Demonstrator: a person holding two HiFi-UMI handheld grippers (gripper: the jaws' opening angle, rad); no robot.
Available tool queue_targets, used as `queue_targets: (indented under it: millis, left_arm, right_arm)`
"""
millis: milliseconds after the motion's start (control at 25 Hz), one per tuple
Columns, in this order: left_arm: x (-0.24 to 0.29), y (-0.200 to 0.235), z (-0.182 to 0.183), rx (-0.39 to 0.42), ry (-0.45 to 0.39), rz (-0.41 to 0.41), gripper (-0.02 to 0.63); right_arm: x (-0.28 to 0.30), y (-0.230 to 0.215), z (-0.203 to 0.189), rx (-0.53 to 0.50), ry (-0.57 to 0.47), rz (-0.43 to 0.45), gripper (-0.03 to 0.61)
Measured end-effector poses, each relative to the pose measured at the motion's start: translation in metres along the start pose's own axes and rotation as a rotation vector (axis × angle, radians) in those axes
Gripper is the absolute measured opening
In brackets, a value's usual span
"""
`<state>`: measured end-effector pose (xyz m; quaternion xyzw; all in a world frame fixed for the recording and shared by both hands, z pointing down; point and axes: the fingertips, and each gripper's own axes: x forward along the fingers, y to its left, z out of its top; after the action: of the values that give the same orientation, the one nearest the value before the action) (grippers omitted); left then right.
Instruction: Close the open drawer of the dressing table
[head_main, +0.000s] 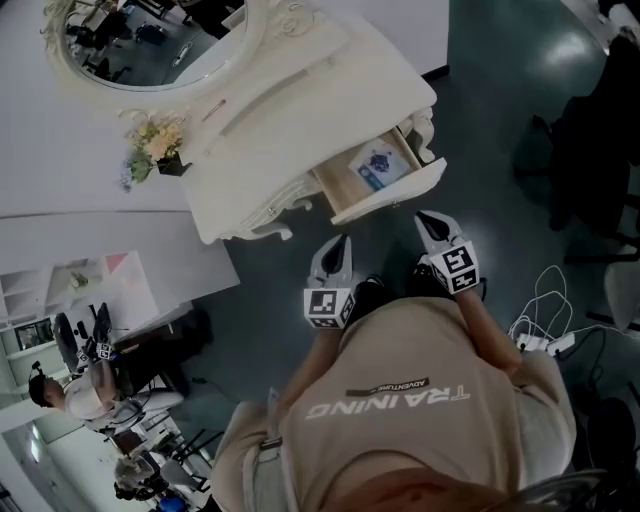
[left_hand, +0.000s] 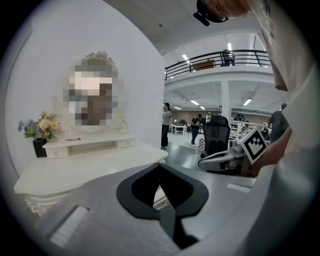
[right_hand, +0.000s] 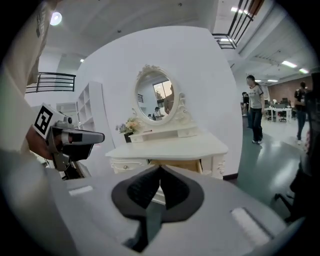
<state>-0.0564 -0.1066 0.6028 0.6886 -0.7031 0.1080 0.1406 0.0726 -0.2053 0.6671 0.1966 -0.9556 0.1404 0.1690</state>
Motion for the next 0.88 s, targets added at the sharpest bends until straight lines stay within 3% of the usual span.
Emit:
queue_targets:
  millis: [200,440,680,880]
  left_arm:
    - [0.02,0.028,-0.008,-0.042,0.021,0.061,0.0]
    - [0.064,0.078,-0.012,-0.082,0.015,0.02,0.0]
    - [0.11,0.122,0.026,-0.075,-0.052,-0.049,0.0]
    - [0.121,0.154,0.015,-0.056,-0.021,-0.132,0.0]
  right_arm:
    - [0.035,-0.004,-0.007,-0.003,0.075,0.108,0.005]
    - [0.078,0.0,0.016,-0.005,0.093,0.12,0.005]
    - [0.105,-0.014,-0.001,0.026,0.25,0.061,0.005]
    - [0.13,-0.018,-0.017,0.07,0.329,-0.019,0.005]
